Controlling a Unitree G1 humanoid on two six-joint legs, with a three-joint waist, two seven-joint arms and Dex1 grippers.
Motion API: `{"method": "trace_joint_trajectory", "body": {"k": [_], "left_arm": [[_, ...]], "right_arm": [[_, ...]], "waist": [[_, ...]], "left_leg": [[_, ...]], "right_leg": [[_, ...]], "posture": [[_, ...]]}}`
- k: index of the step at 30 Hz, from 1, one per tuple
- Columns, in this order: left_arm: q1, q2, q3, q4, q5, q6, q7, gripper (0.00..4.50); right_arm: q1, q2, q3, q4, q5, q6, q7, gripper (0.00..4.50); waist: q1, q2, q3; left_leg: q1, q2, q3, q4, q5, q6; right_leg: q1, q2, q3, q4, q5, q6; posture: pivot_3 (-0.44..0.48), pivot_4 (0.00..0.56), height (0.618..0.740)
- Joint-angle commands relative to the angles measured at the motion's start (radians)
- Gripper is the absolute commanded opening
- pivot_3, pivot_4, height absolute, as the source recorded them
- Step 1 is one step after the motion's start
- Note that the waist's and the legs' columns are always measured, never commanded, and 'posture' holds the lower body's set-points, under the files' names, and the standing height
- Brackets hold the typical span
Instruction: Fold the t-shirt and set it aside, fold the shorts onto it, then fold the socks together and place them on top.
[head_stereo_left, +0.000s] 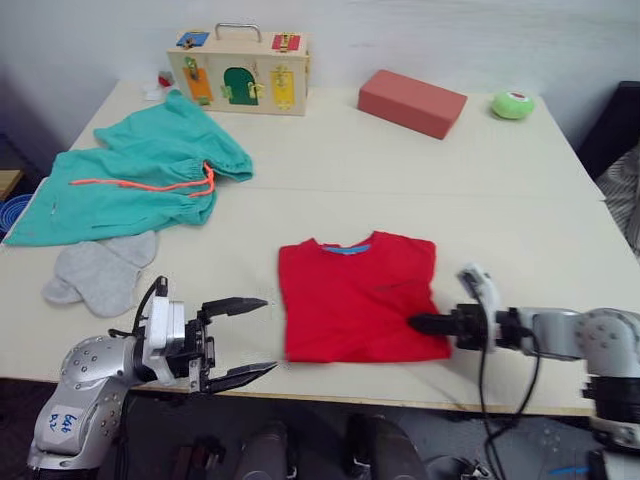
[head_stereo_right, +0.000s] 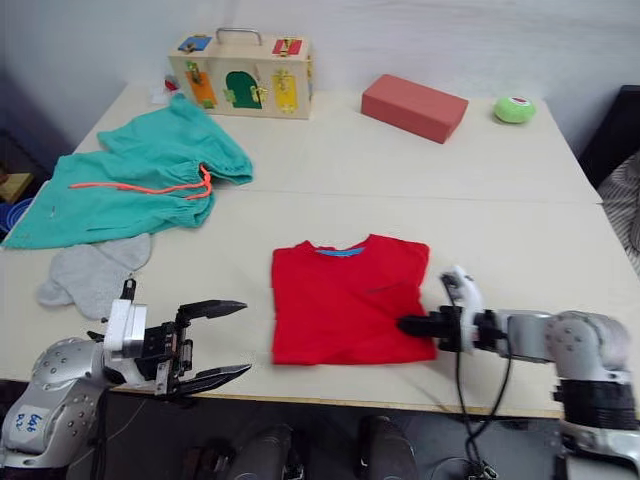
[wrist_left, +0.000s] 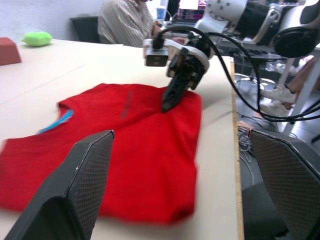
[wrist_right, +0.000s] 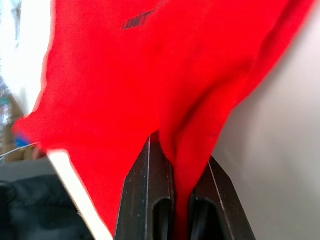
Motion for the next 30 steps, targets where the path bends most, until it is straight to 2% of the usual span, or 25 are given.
{"method": "trace_joint_trajectory", "body": {"k": [1,3,5,10,16,19,30], "left_arm": [[-0.045,-0.036,0.015,-0.007,-0.086,0.056,0.064,4.50],[-0.065,-0.040,0.019,0.003,-0.099,0.075,0.068,4.50],[-0.072,-0.036,0.018,0.013,-0.094,0.077,0.057,4.50],[-0.087,-0.026,0.014,0.028,-0.090,0.081,0.035,4.50],[-0.075,-0.006,0.031,0.013,-0.102,0.101,0.022,4.50],[-0.066,0.004,0.042,0.007,-0.108,0.109,0.019,4.50],[-0.072,0.026,0.050,0.013,-0.112,0.125,0.001,4.50]], "right_arm": [[0.071,-0.136,-0.061,0.097,-0.110,-0.087,0.071,0.06],[0.117,-0.253,-0.080,0.226,-0.190,-0.199,0.163,0.06],[0.138,-0.324,-0.069,0.332,-0.247,-0.287,0.235,0.06],[0.085,-0.421,-0.011,0.640,-0.416,-0.488,0.365,0.06],[0.006,-0.442,0.007,0.820,-0.532,-0.559,0.411,0.06],[-0.017,-0.433,0.008,0.874,-0.559,-0.528,0.416,0.06],[0.039,-0.374,-0.079,0.978,-0.593,-0.613,0.382,0.06]], "waist": [[0.003,0.000,0.000],[0.008,0.001,0.001],[0.010,0.004,0.000],[-0.002,0.004,0.000],[-0.014,0.006,0.000],[-0.015,0.007,0.001],[-0.012,0.004,-0.001]], "left_leg": [[0.000,0.000,0.000,0.000,0.000,0.001],[0.000,-0.001,-0.001,0.001,-0.001,0.003],[0.000,-0.002,-0.001,0.002,-0.002,0.005],[0.001,-0.002,0.001,0.002,-0.003,0.008],[0.002,-0.001,0.001,0.002,-0.003,0.005],[0.002,-0.001,0.001,0.002,-0.003,0.004],[0.002,-0.001,-0.001,0.002,-0.007,-0.001]], "right_leg": [[0.001,0.000,0.000,-0.002,0.001,0.001],[0.004,0.000,-0.001,-0.006,0.002,0.004],[0.007,0.000,-0.002,-0.010,0.004,0.007],[0.011,0.001,-0.001,-0.019,0.008,0.013],[0.010,0.001,-0.001,-0.018,0.008,0.013],[0.010,0.001,-0.001,-0.018,0.008,0.013],[0.012,0.000,-0.001,-0.021,0.008,0.013]], "posture": [[0.000,0.150,0.740],[0.000,0.150,0.740],[0.000,0.150,0.740],[0.000,0.150,0.740],[0.000,0.150,0.740],[0.000,0.150,0.740],[0.000,0.150,0.740]]}}
